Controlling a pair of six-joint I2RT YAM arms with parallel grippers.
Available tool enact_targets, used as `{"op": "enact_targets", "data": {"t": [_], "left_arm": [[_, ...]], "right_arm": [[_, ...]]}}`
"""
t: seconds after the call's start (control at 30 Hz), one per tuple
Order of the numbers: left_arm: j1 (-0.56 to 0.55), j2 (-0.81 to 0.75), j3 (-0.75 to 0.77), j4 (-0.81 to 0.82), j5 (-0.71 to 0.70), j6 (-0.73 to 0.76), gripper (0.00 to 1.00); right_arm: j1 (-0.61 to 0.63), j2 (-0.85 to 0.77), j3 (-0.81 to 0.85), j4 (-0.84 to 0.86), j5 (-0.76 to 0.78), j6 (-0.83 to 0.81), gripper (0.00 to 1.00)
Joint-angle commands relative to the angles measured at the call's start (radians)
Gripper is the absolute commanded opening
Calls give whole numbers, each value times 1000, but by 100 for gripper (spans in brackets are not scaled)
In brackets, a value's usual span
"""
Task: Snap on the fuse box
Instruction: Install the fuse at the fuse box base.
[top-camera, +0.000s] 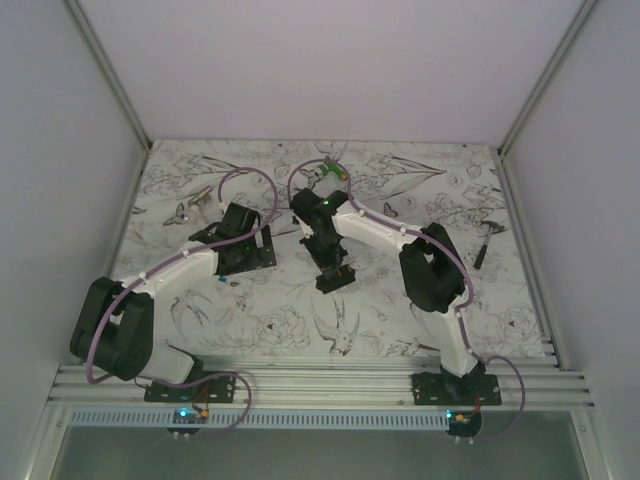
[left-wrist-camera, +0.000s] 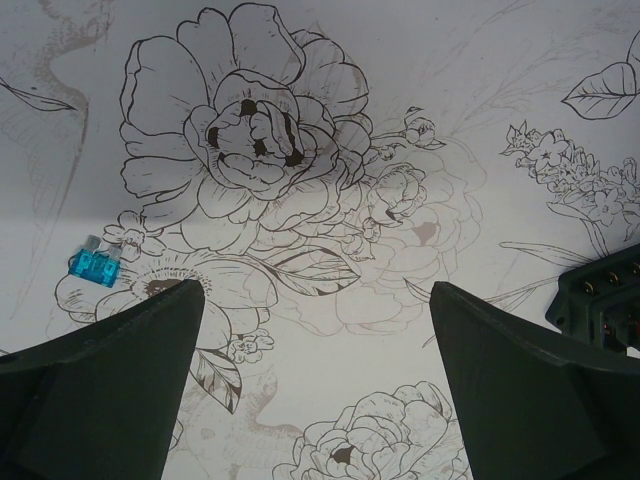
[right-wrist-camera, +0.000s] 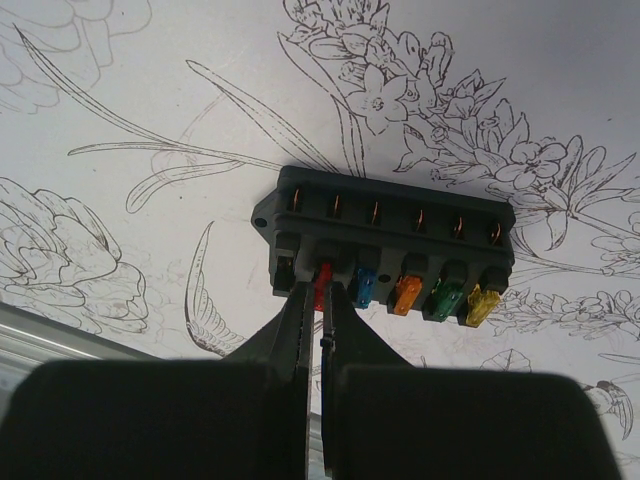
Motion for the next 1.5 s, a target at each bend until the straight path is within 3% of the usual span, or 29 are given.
{"op": "enact_targets", "data": {"t": [0.0, 1.07, 1.47], "left_arm": [[7, -23, -18, -7, -5, -5, 100], [7, -49, -30, -6, 4, -19, 100], [7, -47, -30, -6, 21, -34, 100]], "right_arm": [[13, 54, -6, -30, 40, 8, 0], [45, 128, -111, -48, 186, 68, 0], [48, 148, -245, 18, 204, 82, 0]]}}
